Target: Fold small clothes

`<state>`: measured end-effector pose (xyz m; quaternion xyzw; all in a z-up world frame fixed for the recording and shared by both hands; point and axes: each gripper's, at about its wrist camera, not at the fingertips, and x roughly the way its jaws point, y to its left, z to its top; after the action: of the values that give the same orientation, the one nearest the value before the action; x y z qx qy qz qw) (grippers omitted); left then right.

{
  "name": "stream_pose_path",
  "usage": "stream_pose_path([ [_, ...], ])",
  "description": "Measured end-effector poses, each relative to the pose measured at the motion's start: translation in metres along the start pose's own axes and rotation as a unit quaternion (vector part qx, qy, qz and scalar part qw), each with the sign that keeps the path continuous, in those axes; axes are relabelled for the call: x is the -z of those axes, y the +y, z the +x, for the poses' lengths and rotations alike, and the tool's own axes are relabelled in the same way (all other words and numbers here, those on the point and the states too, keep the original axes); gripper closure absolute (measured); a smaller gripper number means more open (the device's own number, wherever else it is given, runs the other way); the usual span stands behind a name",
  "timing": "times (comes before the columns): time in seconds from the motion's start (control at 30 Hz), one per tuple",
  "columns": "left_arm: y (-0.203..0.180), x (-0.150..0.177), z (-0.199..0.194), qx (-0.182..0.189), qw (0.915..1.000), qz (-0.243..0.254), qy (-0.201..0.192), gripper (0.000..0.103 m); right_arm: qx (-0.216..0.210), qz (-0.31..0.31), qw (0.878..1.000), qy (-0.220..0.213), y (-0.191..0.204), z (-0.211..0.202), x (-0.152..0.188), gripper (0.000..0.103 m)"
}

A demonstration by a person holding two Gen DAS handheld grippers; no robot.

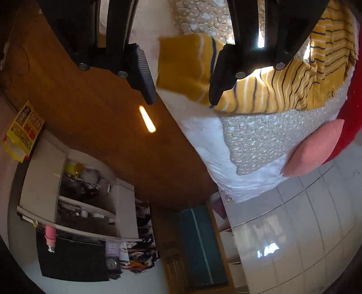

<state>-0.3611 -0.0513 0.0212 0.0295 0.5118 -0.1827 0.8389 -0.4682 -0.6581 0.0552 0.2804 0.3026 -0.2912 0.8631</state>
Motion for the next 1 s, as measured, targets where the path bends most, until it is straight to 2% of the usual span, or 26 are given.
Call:
stream_pose_path([
  [0.1,0.003,0.001,0.006,-0.007,0.9999,0.001,0.008,0.045,-0.078,0.045,0.995,0.031,-0.006,-0.002,0.024,0.047],
  [0.2,0.008,-0.003,0.013,0.005,0.9996,-0.016,0.021,0.045,-0.125,0.090,0.985,0.073,-0.009,0.016,0.056,0.047],
  [0.33,0.002,-0.002,0.005,0.017,0.9997,-0.014,0.010,0.045,-0.118,0.159,0.975,0.101,-0.021,0.051,0.081,0.046],
  [0.47,0.001,-0.002,-0.007,-0.002,1.0000,0.003,-0.009,0.045,-0.130,0.234,0.962,0.057,-0.038,0.071,0.072,0.045],
  [0.57,0.010,-0.003,-0.016,-0.005,0.9997,-0.009,-0.021,0.044,-0.095,0.238,0.966,0.046,-0.034,0.087,0.058,0.045],
  [0.6,0.015,-0.004,-0.018,-0.003,0.9996,-0.016,-0.024,0.044,-0.085,0.232,0.968,0.052,-0.031,0.094,0.054,0.054],
  [0.63,0.022,-0.004,-0.022,-0.002,0.9993,-0.025,-0.029,0.044,-0.068,0.225,0.970,0.058,-0.027,0.097,0.051,0.082],
  [0.67,0.028,-0.003,-0.025,-0.002,0.9989,-0.032,-0.033,0.044,-0.063,0.220,0.972,0.062,-0.022,0.098,0.047,0.090],
  [0.73,0.041,-0.002,-0.029,-0.005,0.9983,-0.043,-0.040,0.043,-0.068,0.202,0.976,0.048,-0.005,0.087,0.036,0.091],
  [0.8,0.057,0.000,-0.031,-0.008,0.9972,-0.056,-0.049,0.042,-0.081,0.156,0.984,0.032,0.031,0.072,0.021,0.091],
  [0.9,0.080,0.002,-0.033,-0.003,0.9949,-0.080,-0.061,0.042,-0.120,0.071,0.990,0.025,0.109,0.052,0.002,0.091],
  [1.0,0.102,0.006,-0.033,0.002,0.9918,-0.107,-0.070,0.042,-0.175,-0.001,0.984,0.034,0.201,0.044,-0.002,0.091],
])
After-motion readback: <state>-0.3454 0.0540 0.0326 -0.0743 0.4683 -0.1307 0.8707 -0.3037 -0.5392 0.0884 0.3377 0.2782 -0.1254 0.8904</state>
